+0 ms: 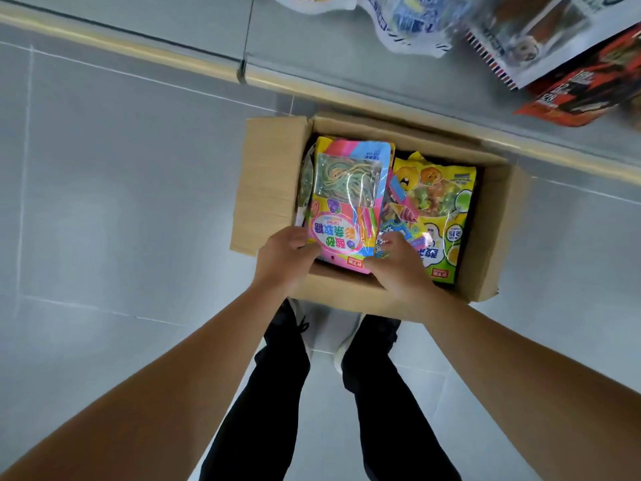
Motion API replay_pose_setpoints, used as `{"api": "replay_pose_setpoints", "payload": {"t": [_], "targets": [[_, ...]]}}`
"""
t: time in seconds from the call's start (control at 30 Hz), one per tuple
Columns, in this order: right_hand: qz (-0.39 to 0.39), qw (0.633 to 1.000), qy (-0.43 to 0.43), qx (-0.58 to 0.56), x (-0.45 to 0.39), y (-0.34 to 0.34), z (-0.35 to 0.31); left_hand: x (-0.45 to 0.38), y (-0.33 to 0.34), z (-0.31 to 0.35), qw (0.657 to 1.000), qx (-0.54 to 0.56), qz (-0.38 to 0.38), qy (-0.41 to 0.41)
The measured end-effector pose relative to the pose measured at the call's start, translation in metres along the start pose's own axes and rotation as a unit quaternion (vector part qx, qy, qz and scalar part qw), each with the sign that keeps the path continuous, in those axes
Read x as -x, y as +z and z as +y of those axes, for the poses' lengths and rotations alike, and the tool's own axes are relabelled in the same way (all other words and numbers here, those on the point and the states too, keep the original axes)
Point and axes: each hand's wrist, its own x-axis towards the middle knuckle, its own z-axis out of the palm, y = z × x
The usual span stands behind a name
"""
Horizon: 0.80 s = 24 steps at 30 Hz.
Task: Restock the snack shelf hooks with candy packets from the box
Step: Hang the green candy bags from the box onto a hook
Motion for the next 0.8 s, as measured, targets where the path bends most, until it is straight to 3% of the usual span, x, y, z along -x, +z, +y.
{"api": "replay_pose_setpoints", "payload": {"t": [0.27, 0.53, 0.67, 0.8], "targets": [[0.029, 0.999, -0.002, 0.020, -0.073, 0.035, 0.013, -0.051, 0.015, -0.022, 1.000, 0.022, 0.001, -0.003], [0.059, 0.995, -0.070, 0.041, -0.043, 0.001, 0.000, -0.028, 0.012, 0.002, 0.999, 0.020, 0.000, 0.031], [0.100, 0.982, -0.102, 0.125, -0.004, -0.048, -0.011, 0.008, 0.011, 0.041, 0.988, -0.070, 0.027, 0.132], [0.135, 0.943, -0.157, 0.261, 0.039, -0.096, -0.019, 0.050, 0.014, 0.082, 0.919, -0.219, 0.056, 0.324]]}}
